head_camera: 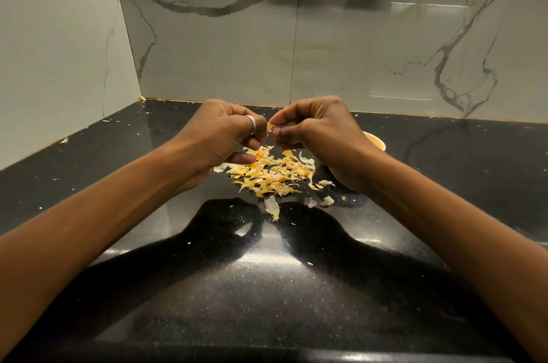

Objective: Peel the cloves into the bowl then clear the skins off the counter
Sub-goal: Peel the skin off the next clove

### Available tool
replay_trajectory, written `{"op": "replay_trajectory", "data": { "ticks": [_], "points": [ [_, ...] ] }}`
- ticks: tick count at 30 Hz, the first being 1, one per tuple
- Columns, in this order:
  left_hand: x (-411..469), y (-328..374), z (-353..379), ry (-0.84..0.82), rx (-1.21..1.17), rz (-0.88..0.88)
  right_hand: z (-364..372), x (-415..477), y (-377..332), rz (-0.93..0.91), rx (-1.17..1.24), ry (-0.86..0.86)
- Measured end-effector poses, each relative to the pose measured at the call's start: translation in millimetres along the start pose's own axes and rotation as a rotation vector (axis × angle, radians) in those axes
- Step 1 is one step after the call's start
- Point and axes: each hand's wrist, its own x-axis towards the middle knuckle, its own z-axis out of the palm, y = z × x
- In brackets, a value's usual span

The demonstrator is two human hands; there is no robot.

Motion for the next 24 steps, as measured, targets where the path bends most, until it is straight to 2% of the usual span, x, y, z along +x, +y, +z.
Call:
{"op": "replay_trajectory", "data": {
  "ticks": [4,7,24],
  "points": [
    [1.1,1.9,-1.5,-0.012,-0.064,-0.025,-2.3,-0.1,-4.1,0.154,0.288,-0.067],
    [0.7,3.1,-1.3,-0.01,-0.079,-0.028,-3.8,1.1,-4.8,0.19,0.359,-0.089],
    [2.5,2.1,-0.5,0.005,-0.022,-0.002,-6.6,3.6,-1.1,0.082,0.162,-0.102]
  ]
}}
